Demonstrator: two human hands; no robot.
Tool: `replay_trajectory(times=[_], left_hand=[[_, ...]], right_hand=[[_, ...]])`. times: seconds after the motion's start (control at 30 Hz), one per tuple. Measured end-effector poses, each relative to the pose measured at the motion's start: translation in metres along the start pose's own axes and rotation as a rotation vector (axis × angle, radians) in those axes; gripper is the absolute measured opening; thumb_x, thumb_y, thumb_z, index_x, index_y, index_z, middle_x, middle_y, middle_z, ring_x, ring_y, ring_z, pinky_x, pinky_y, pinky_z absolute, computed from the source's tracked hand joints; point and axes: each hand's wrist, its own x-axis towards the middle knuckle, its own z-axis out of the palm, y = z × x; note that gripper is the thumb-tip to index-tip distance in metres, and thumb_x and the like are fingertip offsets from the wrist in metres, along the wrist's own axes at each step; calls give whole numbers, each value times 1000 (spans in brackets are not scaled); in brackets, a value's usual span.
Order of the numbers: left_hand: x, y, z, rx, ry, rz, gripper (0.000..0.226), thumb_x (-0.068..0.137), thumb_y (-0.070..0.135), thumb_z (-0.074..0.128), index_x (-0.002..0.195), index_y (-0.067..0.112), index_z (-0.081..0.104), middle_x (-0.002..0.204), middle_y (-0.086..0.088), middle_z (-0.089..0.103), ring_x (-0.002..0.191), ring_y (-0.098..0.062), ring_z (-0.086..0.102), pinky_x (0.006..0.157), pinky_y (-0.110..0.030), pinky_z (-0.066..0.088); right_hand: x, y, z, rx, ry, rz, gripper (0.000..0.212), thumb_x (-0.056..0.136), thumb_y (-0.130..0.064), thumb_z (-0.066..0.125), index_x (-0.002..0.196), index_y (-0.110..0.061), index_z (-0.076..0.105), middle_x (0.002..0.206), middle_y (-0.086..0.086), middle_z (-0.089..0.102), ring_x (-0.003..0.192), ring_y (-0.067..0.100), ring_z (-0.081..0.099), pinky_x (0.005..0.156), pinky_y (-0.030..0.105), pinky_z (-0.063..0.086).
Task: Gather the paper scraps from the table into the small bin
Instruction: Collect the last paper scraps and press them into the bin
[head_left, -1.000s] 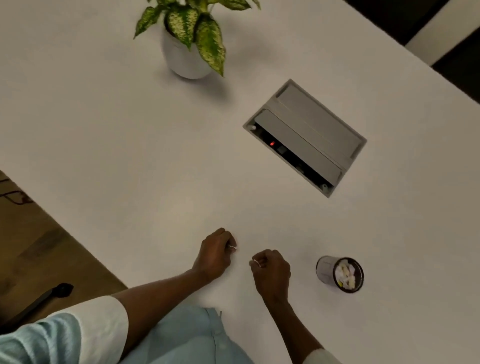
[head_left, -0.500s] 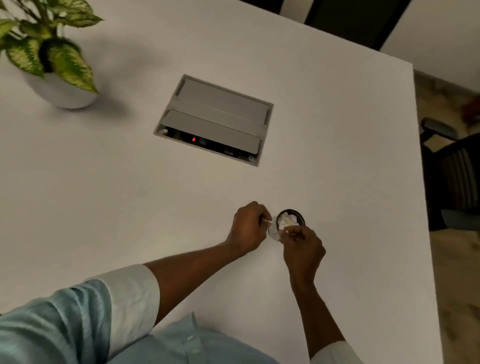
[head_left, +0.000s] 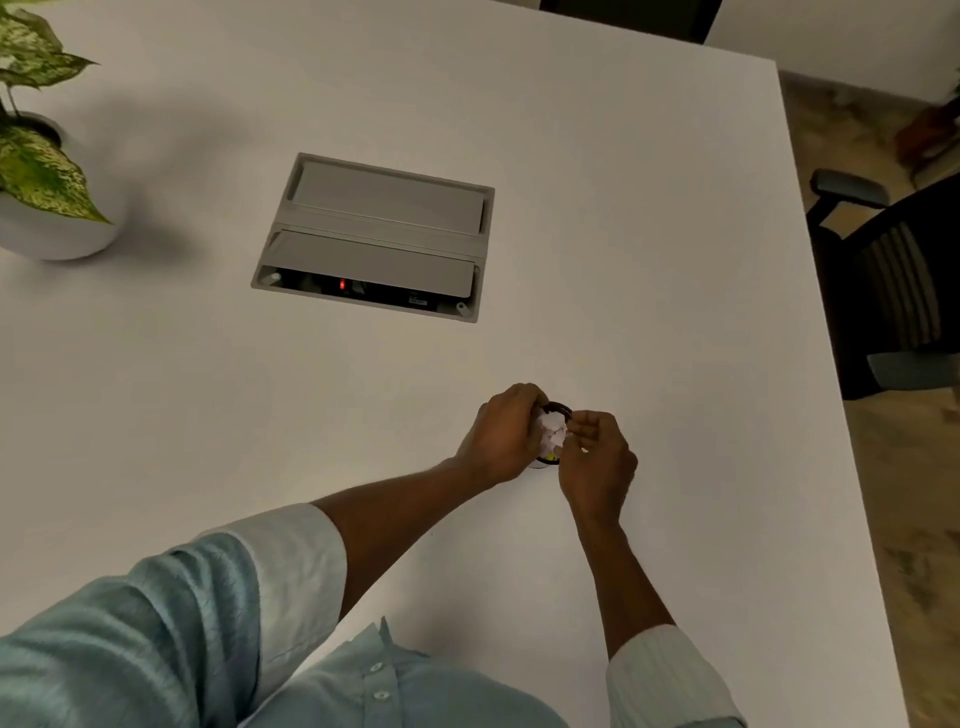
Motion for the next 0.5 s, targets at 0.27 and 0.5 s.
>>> replay_trajectory(times=[0.27,0.5], left_hand=[[-46,-46,-12,172,19,-83,23,99,25,63,121,18,59,118,3,64,103,-20,63,81,-45,58],[-104,-103,-12,617,-399,-81,107,95,54,69,165,3,5,173,-23,-16,162,-39,-16,133,-52,12]], right_hand=[[-23,23,-4,-134,5,-239,30,87,-5,71,115,-16,68,114,0,73,102,24,70,83,40,59],[-31,41,2,-529,-320,-485,72,100,-45,55,161,-19,26,170,-1,22,156,12,22,126,45,19]])
